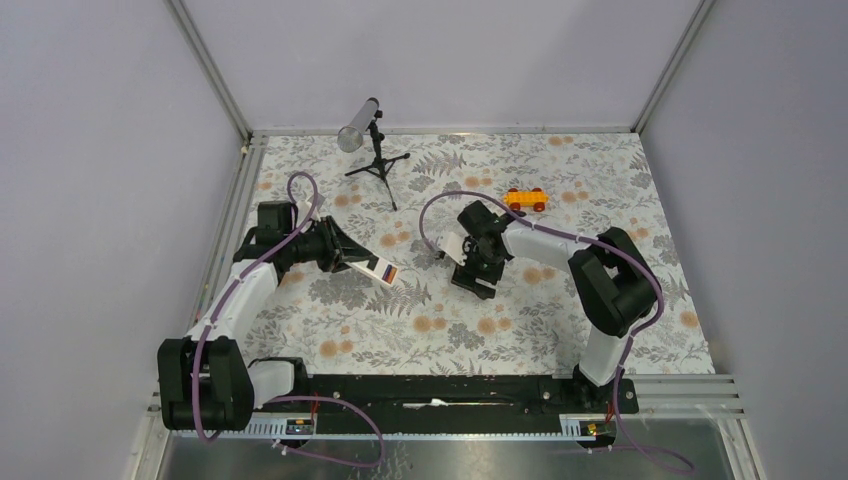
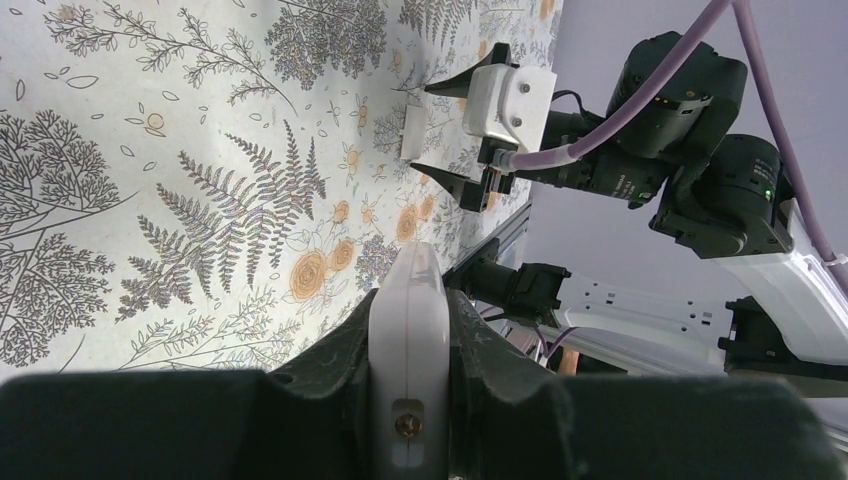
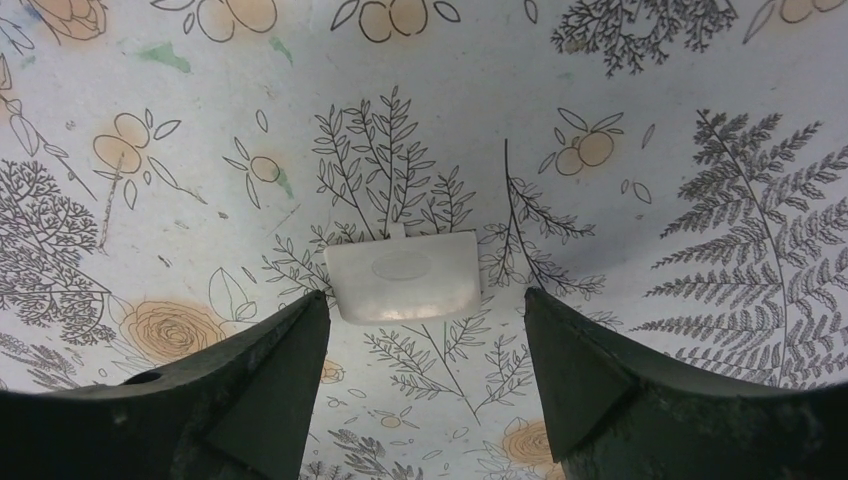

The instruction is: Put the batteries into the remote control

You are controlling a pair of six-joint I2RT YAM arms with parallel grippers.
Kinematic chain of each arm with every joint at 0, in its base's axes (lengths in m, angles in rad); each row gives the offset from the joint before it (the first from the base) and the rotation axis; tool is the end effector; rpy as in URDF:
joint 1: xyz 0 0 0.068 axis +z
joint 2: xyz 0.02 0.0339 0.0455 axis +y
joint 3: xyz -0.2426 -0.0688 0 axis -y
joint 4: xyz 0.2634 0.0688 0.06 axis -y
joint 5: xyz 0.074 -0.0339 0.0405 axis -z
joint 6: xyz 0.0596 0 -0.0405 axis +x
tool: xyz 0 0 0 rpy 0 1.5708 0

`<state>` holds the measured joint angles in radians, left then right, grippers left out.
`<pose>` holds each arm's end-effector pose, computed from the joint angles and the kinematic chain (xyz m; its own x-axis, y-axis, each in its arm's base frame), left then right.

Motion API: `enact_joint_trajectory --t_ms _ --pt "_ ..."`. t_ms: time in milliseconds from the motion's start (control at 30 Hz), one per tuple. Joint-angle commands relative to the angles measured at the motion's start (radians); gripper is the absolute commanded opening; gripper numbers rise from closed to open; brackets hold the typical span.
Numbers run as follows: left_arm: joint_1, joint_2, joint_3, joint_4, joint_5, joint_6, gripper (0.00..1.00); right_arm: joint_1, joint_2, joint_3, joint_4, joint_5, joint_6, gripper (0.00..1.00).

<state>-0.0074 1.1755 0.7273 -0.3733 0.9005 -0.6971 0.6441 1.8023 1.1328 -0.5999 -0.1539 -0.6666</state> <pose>0.2652 -0.0487 0.1960 -0.9070 -0.3921 -0.1539 -0.0573 0.4767 -0.8772 0.2815 0.2228 0.1063 -0.2107 -0.9224 -0.3238 -0.9671 0.2450 -0.0685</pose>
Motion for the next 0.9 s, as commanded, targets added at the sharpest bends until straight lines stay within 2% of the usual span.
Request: enact_joint_trajectory --t_ms 0,167,333,433,700,867 --pt "0.006 0.001 0.052 0.024 0.017 0.018 0.0 0.037 0.001 -0.018 0.016 0.039 -0.026 0.76" --pt "0.006 -0.008 0.049 0.023 0.018 0.017 0.0 0.08 -0.024 -0.096 0.096 0.129 -0.023 0.74" --pt "0.006 -0.015 0.044 0.026 0.023 0.015 0.0 0.084 -0.037 -0.125 0.116 0.147 -0.024 0.55" --pt "0.006 -0.017 0.039 0.027 0.022 0.015 0.0 0.084 -0.037 -0.106 0.096 0.14 -0.019 0.48" --pt "0.006 -0.029 0.01 0.049 -0.021 0.017 0.0 0.081 -0.112 -0.064 0.086 0.07 0.073 0.48" --pt "-0.072 -0.025 -0.051 0.196 -0.114 -0.052 0.0 0.079 -0.217 -0.102 0.128 -0.003 0.159 0.49"
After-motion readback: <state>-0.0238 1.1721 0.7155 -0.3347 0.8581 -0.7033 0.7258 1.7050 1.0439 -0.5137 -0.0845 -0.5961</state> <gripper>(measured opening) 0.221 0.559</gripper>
